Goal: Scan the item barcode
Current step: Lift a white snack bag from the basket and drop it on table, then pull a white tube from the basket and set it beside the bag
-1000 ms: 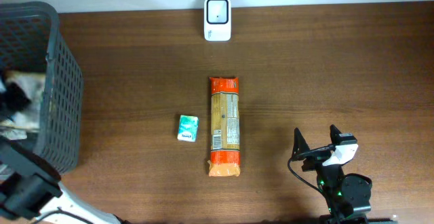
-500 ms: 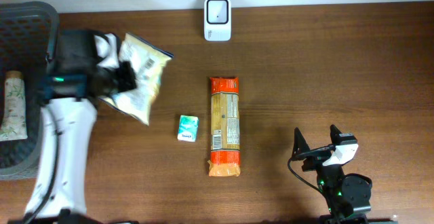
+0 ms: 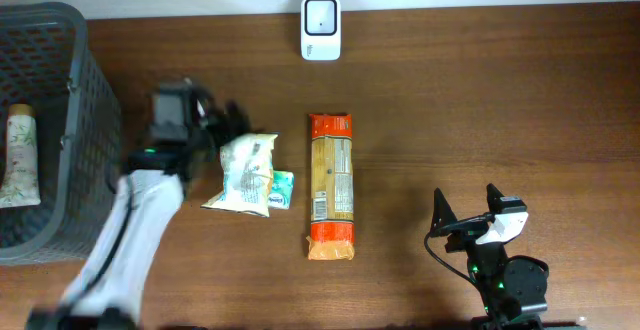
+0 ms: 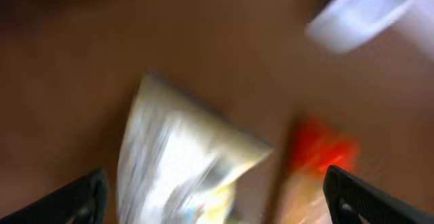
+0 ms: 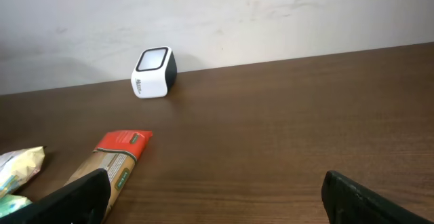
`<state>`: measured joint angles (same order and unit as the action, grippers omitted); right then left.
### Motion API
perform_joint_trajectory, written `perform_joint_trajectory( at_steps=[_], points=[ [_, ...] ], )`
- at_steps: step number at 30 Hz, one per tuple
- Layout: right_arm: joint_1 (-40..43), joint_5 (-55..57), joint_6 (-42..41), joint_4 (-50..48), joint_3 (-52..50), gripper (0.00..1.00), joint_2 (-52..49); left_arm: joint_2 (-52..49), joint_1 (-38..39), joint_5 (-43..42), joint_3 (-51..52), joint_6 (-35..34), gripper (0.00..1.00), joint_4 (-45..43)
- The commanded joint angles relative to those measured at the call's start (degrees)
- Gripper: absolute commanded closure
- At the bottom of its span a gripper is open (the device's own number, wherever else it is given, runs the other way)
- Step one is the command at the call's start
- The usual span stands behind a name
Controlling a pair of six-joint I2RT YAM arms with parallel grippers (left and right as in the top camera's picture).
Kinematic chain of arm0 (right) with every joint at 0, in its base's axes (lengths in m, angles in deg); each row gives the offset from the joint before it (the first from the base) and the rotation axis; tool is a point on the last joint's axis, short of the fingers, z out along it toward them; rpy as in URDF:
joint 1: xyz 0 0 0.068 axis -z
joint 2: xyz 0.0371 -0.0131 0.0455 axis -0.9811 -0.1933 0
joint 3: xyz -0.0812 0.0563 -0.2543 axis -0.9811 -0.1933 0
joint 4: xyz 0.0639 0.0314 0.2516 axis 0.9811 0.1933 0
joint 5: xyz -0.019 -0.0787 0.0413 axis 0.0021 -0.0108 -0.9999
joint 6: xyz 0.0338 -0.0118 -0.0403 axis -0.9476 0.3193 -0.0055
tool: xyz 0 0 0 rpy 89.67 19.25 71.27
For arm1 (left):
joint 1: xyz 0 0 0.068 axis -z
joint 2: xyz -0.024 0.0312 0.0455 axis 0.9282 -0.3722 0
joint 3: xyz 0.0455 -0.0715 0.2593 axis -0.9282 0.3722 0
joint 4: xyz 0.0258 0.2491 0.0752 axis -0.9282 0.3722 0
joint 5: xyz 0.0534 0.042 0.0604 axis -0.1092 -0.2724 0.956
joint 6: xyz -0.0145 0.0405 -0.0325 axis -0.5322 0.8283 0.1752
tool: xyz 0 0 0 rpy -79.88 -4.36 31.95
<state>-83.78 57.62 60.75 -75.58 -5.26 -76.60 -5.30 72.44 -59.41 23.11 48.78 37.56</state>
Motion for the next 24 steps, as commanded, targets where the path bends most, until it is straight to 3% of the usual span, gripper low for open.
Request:
perform_joint_trajectory(
  at_steps=[1, 2, 4, 6, 9, 11, 20, 24],
  points=[
    [-0.2, -0.1, -0.3, 0.0, -0.5, 0.01, 0.2, 12.5, -0.2, 10.5, -14.9, 18.3, 0.01, -0.9],
    [-0.2, -0.1, -0.3, 0.0, -0.5, 0.01, 0.2, 15.2, -1.2, 14.4, -19.1, 26.4, 0.01, -0.9],
    [-0.2, -0.1, -0.3, 0.0, -0.5, 0.01, 0.2, 16.4, -4.8, 21.9, -22.5, 33.5, 0.01, -0.8],
    [-0.2, -0.1, -0.3, 0.0, -0.5, 0.01, 0.2, 15.6, -12.8, 26.0, -24.9, 36.7, 0.01, 1.3],
    [-0.2, -0.1, -0.3, 0.0, -0.5, 0.01, 0.2, 10.1, -27.9, 23.8, -27.3, 37.6, 0.00, 2.5],
    [-0.2, -0.1, -0.3, 0.0, -0.5, 0.01, 0.2, 5.7, -32.3, 21.9, -28.1, 39.3, 0.01, 4.6],
    [-0.2, -0.1, -0.3, 0.0, -0.5, 0.01, 0.2, -22.8, -41.2, 22.8, -28.1, 44.8, 0.00, 6.0],
    [-0.2, -0.1, -0.3, 0.0, -0.5, 0.01, 0.2, -29.7, -41.6, 22.8, -28.1, 49.6, 0.10, 4.6]
  ],
)
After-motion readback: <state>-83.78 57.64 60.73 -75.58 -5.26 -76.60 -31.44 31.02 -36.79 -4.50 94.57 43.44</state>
